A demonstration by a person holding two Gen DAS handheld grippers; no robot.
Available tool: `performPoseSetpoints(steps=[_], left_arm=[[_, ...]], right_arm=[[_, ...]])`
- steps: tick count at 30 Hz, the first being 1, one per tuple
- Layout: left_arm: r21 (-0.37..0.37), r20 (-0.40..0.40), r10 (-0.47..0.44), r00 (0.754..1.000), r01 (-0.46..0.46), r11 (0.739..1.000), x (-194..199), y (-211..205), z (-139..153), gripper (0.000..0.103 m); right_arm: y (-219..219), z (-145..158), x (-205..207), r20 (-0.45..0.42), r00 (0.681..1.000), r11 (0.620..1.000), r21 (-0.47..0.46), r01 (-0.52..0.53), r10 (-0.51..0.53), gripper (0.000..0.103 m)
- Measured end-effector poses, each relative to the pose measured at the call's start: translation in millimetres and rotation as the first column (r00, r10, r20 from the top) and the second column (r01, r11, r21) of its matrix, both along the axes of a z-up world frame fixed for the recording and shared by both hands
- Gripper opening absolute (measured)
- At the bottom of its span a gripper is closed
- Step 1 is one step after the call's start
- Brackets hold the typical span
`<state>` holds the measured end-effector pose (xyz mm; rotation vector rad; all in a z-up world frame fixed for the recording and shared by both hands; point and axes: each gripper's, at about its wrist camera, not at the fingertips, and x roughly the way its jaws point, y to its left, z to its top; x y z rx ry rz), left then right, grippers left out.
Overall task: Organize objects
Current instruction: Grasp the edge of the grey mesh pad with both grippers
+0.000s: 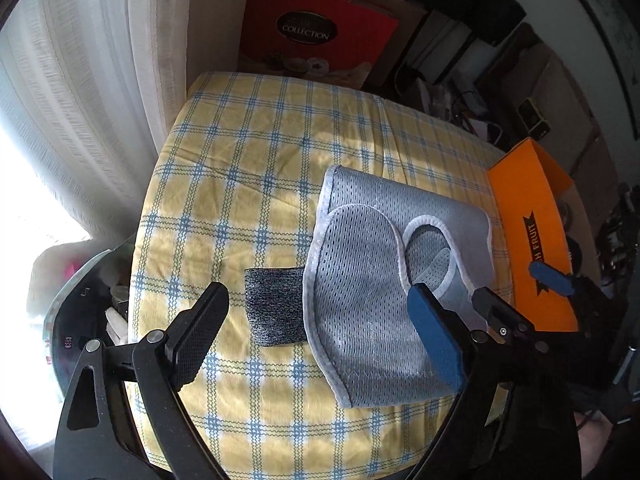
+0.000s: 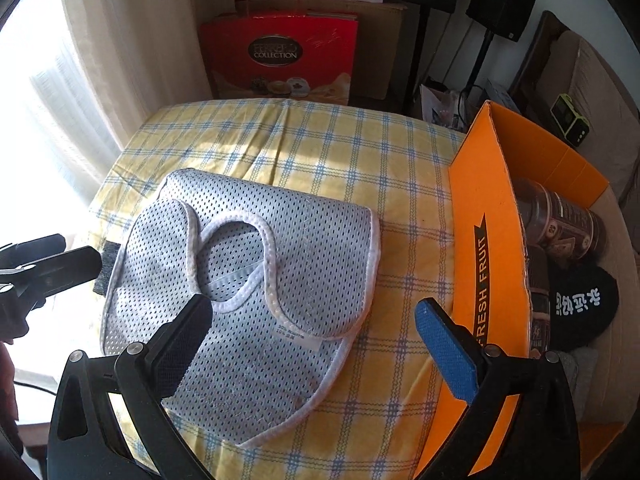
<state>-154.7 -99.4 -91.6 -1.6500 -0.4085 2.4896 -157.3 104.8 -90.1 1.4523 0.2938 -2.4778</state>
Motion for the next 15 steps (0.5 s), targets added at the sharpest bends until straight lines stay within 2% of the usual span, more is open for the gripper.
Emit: performPoseSetpoints(steps=[1, 2, 7, 9, 13, 15], left_arm=[[0.002, 0.006, -0.005, 1.0, 0.005, 1.0, -1, 2, -2, 0.075], [-0.001, 0.01, -0.01, 1.0, 0.01, 1.0, -3, 4, -4, 0.073], [0.021, 0.018, -0.02, 1.0, 0.02, 1.0, -9, 7, -11, 0.072], [0.028, 0.02, -0.027, 0.999, 0.027, 0.999, -11, 9, -14, 0.072], [0.021, 0.049, -0.063, 0.997, 0.062, 0.998, -15, 17, -22, 0.063], [0.029, 0.057, -0.069, 0.996, 0.067, 0.997, -17, 19, -26, 0.063]], right_arm=[[-2, 0, 1, -0.008, 1.0, 1.0, 0.0, -0.008, 0.008, 0.102], [-3, 1, 3, -0.015, 1.0, 1.0, -0.012, -0.021, 0.021, 0.1], [-4, -8, 0, 0.033, 0.999, 0.997, -0.072, -0.014, 0.016, 0.092], [2, -15, -4, 0.057, 0.998, 0.996, -0.092, 0.019, -0.013, 0.091], [11, -26, -9, 0.084, 0.994, 0.992, -0.104, 0.071, -0.062, 0.091], [16, -34, -13, 0.125, 0.99, 0.984, -0.154, 0.086, -0.067, 0.091]])
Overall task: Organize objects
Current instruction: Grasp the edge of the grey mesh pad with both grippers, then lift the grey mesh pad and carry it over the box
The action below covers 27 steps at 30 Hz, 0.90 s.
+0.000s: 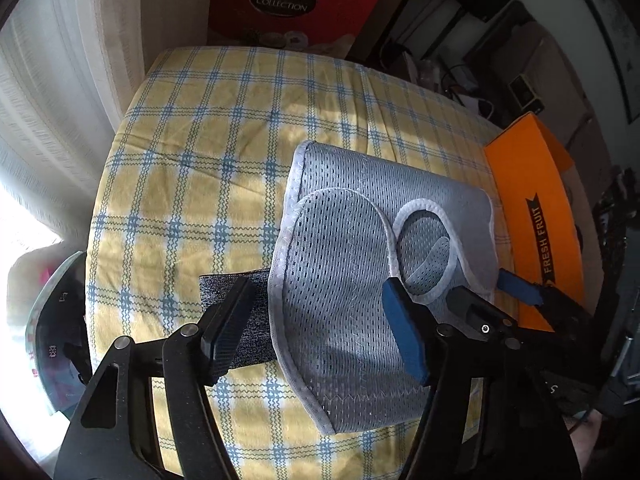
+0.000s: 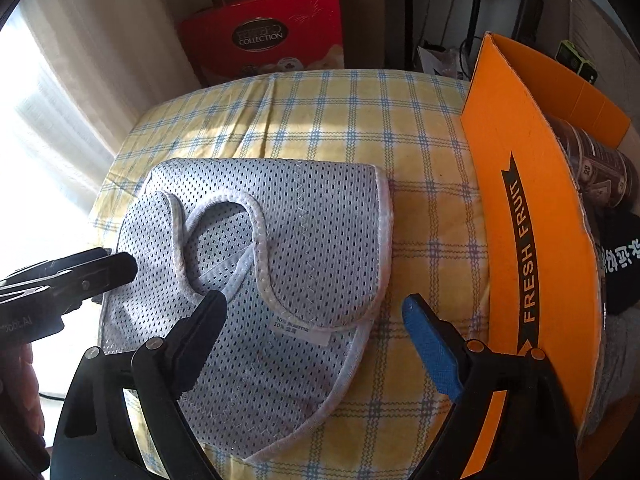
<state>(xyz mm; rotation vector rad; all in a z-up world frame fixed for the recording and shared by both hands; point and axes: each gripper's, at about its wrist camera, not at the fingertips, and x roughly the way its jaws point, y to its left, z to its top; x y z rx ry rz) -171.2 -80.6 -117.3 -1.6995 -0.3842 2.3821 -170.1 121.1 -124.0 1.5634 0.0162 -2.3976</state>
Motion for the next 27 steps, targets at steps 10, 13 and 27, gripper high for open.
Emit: performPoseSetpoints(steps=[10, 13, 27], left_arm=[[0.069, 0.02, 0.01, 1.0, -0.012, 0.998, -3, 0, -5, 0.063], [0.035, 0.001, 0.022, 1.0, -0.022, 0.999, -1, 1, 1, 0.042], [0.146, -0.15, 0.055, 0.987, -0.033, 0.989, 9, -4, 88, 0.027]], right_arm=[[2, 0, -3, 0.006, 1.0, 0.999, -0.036, 0.012, -0.012, 0.065], [1, 5, -1, -0.008, 1.0, 0.999, -0.039, 0.006, -0.006, 0.056], [-14, 81, 6, -0.17, 0.984, 0.998, -0.011, -0.055, 0.052, 0.044]])
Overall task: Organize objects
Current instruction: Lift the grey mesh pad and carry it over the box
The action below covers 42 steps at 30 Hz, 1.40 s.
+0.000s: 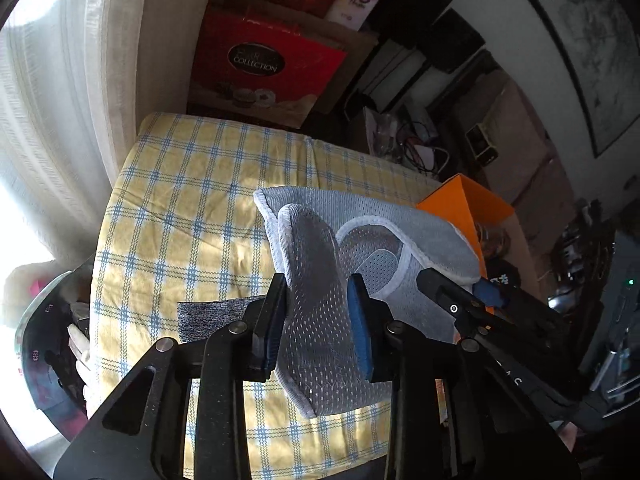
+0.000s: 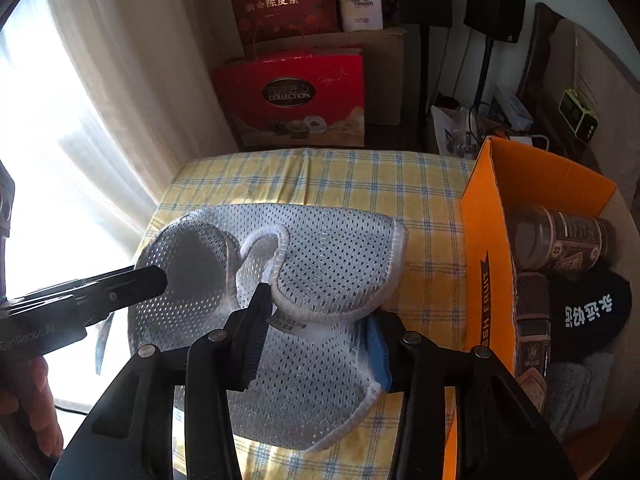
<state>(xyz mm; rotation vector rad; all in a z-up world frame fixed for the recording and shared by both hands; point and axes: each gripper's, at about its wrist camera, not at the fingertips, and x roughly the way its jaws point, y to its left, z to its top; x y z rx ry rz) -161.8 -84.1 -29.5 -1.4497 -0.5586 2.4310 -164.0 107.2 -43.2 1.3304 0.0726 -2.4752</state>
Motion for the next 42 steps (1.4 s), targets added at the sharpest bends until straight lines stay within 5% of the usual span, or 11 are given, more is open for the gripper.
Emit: performPoseSetpoints(steps=[10, 19, 32, 42], left_arm=[[0.038, -0.118, -0.03, 0.993, 0.035, 0.999, 7, 23, 73, 0.027], [0.06, -0.156, -0.131, 0.979, 0.142, 0.988, 4, 90, 100, 0.027], [0.054, -0.112, -0.317, 0.942, 0.324, 0.944, -1, 232, 73, 0.027], [0.05, -0.028, -0.399, 0.916, 0.4, 0.915, -11, 301, 27, 0.027]], right_arm=[[19, 81, 4, -0.116, 0.993, 1.0, -0.003, -0.008, 0.007, 0.044], [82, 117, 8, -0.135, 0.99, 0.999, -0.003, 0.051, -0.051, 0.044], [210, 110, 10, -0.101, 0.976, 0.981, 0.021, 0.195, -0.192, 0.044], [283, 71, -6, -0.042, 0.961, 0.96, 0.047, 0.276, -0.274, 0.044]])
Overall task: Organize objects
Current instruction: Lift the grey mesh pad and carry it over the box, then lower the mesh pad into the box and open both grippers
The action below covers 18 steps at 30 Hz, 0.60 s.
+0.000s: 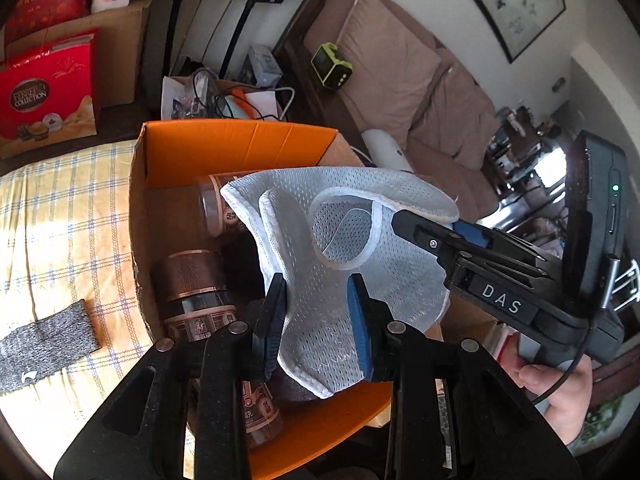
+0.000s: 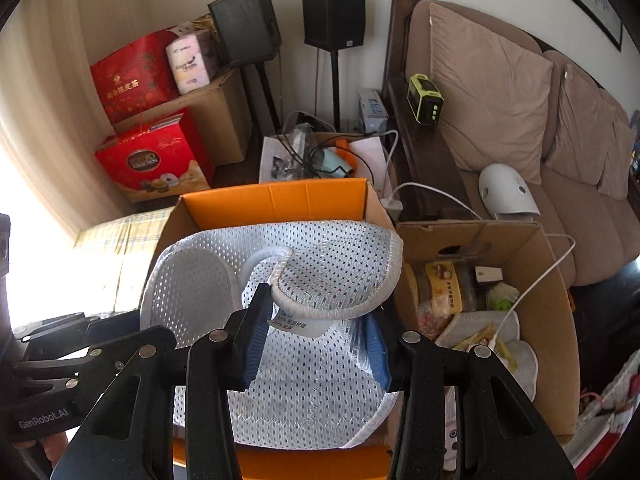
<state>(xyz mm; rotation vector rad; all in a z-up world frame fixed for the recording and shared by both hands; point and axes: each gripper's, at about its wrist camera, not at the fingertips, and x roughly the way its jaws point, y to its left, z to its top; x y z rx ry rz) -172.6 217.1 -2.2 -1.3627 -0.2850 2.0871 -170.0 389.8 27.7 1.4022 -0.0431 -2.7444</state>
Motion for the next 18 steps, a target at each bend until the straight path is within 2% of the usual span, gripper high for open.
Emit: performPoseSetpoints(steps=[7, 12, 14, 18], left_arm=[[-0.051, 0.044, -0.013, 0.999, 0.015, 0.999, 2, 8, -30, 0.027], [-0.144, 0.063, -0.018, 0.998, 0.027, 0.989, 5, 11, -50, 0.027], [-0.186, 0.081, -0.025, 0.996, 0.039, 0.982, 5, 15, -60, 0.028], [-0.168, 0.09, -0.021, 0.996, 0.036, 0.985, 8, 11, -60, 0.032]], right_arm=[[15, -43, -8, 0.062, 0.998, 1.0, -0.012, -0.006, 0.006, 0.044], [17, -67, -10, 0.091, 0.996, 1.0, -0.005, -0.02, 0.02, 0.045], [14, -75, -10, 0.103, 0.994, 0.999, 0.028, -0.03, 0.027, 0.047], [7, -84, -6, 0.117, 0.993, 0.988, 0.147, -0.041, 0.023, 0.058]])
